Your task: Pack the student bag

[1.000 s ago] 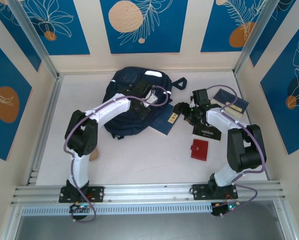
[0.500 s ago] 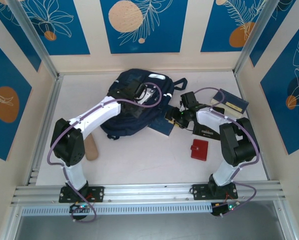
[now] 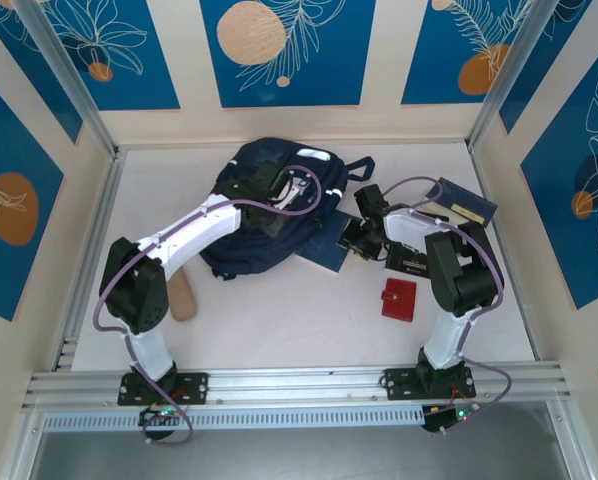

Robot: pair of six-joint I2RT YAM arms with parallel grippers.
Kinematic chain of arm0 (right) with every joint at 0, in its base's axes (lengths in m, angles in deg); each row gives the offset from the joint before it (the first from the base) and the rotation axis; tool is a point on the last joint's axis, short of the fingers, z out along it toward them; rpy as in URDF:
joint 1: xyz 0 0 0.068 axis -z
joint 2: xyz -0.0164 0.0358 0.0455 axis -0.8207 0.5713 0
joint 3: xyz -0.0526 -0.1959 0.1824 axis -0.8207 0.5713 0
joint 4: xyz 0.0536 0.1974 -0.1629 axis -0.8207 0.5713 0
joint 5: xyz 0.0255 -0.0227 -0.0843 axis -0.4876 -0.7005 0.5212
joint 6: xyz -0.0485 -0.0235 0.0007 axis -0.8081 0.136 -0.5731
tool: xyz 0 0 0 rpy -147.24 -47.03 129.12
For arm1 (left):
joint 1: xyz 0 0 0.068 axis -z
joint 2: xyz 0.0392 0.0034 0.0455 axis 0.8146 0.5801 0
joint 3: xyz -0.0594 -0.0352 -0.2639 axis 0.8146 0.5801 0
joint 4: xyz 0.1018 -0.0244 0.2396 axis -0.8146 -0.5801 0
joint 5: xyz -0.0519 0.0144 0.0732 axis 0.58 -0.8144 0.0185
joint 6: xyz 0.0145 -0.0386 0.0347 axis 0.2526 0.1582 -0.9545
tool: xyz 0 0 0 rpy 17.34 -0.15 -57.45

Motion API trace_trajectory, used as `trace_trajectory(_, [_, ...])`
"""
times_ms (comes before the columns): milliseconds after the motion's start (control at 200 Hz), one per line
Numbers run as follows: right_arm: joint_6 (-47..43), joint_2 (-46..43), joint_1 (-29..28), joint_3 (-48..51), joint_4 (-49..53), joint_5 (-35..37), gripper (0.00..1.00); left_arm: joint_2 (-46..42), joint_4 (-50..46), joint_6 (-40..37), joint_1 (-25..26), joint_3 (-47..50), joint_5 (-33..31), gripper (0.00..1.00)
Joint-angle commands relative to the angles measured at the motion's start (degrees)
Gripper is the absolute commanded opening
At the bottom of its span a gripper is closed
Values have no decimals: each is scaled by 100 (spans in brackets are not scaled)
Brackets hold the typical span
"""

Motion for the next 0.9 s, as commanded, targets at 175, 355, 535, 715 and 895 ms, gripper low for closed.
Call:
trace_trajectory(175, [46,305,12,-148,55,-236,16,-231,236,221,48,-110,-38,0])
trace_trajectory(355, [-73,94,173,9,186,24,0,-254,178,212,52,-140,-119,0])
trace_trajectory(535, [-395,-661,757,629,324,414,0,-352,122,147,49,-123,-330,0])
trace_trajectory(715, [-1028,-1087,1138,713,601,675,18,-468,148,159,48,-172,-420,0])
trace_trajectory(895, [-2443,-1662,761,548,-5,-719,59,-439,7,195,48,-548,-483,0])
